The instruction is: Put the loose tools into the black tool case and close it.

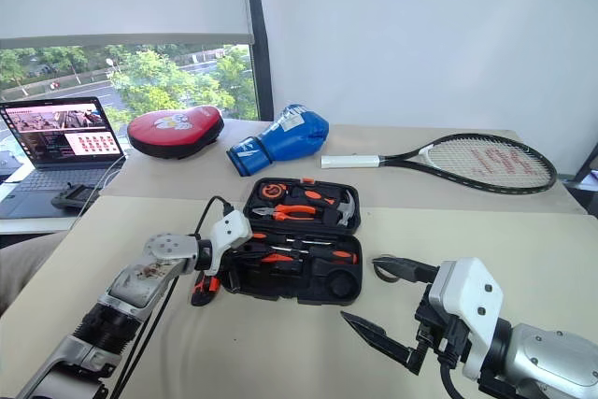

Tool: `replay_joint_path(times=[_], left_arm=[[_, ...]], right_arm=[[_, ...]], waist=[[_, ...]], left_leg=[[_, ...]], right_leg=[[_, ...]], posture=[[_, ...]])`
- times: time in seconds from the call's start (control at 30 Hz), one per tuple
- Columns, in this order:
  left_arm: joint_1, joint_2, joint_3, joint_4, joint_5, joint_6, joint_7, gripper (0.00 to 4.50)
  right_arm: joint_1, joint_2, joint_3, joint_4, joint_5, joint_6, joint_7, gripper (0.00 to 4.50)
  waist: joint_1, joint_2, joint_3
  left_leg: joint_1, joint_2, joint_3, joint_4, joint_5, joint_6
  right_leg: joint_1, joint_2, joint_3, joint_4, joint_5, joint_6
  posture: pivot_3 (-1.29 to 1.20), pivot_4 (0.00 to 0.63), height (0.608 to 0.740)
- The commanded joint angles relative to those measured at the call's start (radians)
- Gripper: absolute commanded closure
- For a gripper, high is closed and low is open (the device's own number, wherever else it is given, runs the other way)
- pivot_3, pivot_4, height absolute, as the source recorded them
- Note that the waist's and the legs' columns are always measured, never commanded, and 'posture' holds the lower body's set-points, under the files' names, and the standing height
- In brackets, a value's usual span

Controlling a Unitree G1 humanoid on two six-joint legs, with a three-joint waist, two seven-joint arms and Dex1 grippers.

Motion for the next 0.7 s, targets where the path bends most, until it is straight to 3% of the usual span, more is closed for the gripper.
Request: replay_joint_path(times=[0.03, 0.1, 0.2, 0.4, 0.53, 0.6, 0.7], left_arm=[[0.046, -0.027, 0.038, 0.048, -0.027, -0.007, -0.004, 4.42], [0.034, -0.086, 0.159, -0.011, -0.176, 0.070, 0.017, 4.42], [0.021, -0.093, 0.329, -0.131, -0.352, 0.245, 0.071, 3.74], [0.099, -0.023, 0.529, -0.392, -0.474, 0.556, 0.306, 1.49], [0.165, -0.021, 0.569, -0.592, -0.455, 0.767, 0.524, 0.05], [0.157, 0.001, 0.544, -0.660, -0.403, 1.004, 0.651, 0.05], [0.173, -0.018, 0.490, -0.730, -0.375, 1.122, 0.729, 0.05]], right_arm=[[-0.020, -0.006, -0.015, -0.011, 0.013, -0.009, 0.006, 0.00], [-0.032, -0.009, -0.011, -0.004, 0.016, -0.009, 0.009, 0.00], [-0.047, -0.011, -0.005, 0.012, 0.012, -0.012, 0.025, 0.00], [-0.103, -0.010, 0.039, 0.061, -0.009, -0.025, 0.067, 0.00], [-0.144, -0.008, 0.071, 0.101, -0.026, -0.034, 0.100, 0.00], [-0.172, -0.010, 0.089, 0.124, -0.031, -0.036, 0.121, 0.00], [-0.202, -0.015, 0.108, 0.148, -0.038, -0.034, 0.146, 0.00]], waist=[[0.001, 0.001, 0.000], [0.003, 0.001, -0.001], [0.003, -0.004, 0.003], [-0.009, -0.007, 0.004], [-0.006, -0.009, 0.006], [0.000, -0.011, 0.007], [0.006, -0.012, 0.007]], left_leg=[[0.000, 0.000, 0.000, 0.000, 0.000, 0.000], [0.000, 0.000, 0.000, 0.000, 0.000, 0.000], [-0.005, 0.000, -0.001, 0.001, 0.000, 0.000], [-0.008, -0.001, -0.002, 0.000, 0.005, -0.009], [-0.007, -0.003, -0.002, 0.000, 0.004, -0.008], [-0.007, -0.004, -0.002, 0.000, 0.004, -0.008], [-0.006, -0.004, -0.002, 0.000, 0.004, -0.008]], right_leg=[[0.000, 0.000, 0.000, 0.000, 0.000, 0.000], [0.000, 0.000, 0.000, 0.000, 0.000, 0.000], [-0.003, 0.000, 0.000, 0.000, 0.000, 0.000], [-0.006, 0.003, -0.001, 0.000, 0.000, 0.001], [-0.003, 0.003, -0.001, -0.001, -0.001, 0.003], [-0.003, 0.003, -0.001, -0.001, -0.001, 0.003], [-0.003, 0.004, -0.002, 0.000, -0.001, 0.003]], posture=[[0.00, 0.150, 0.740], [0.00, 0.150, 0.740], [0.00, 0.150, 0.740], [0.00, 0.150, 0.740], [0.00, 0.150, 0.740], [0.00, 0.150, 0.740], [0.00, 0.150, 0.740]])
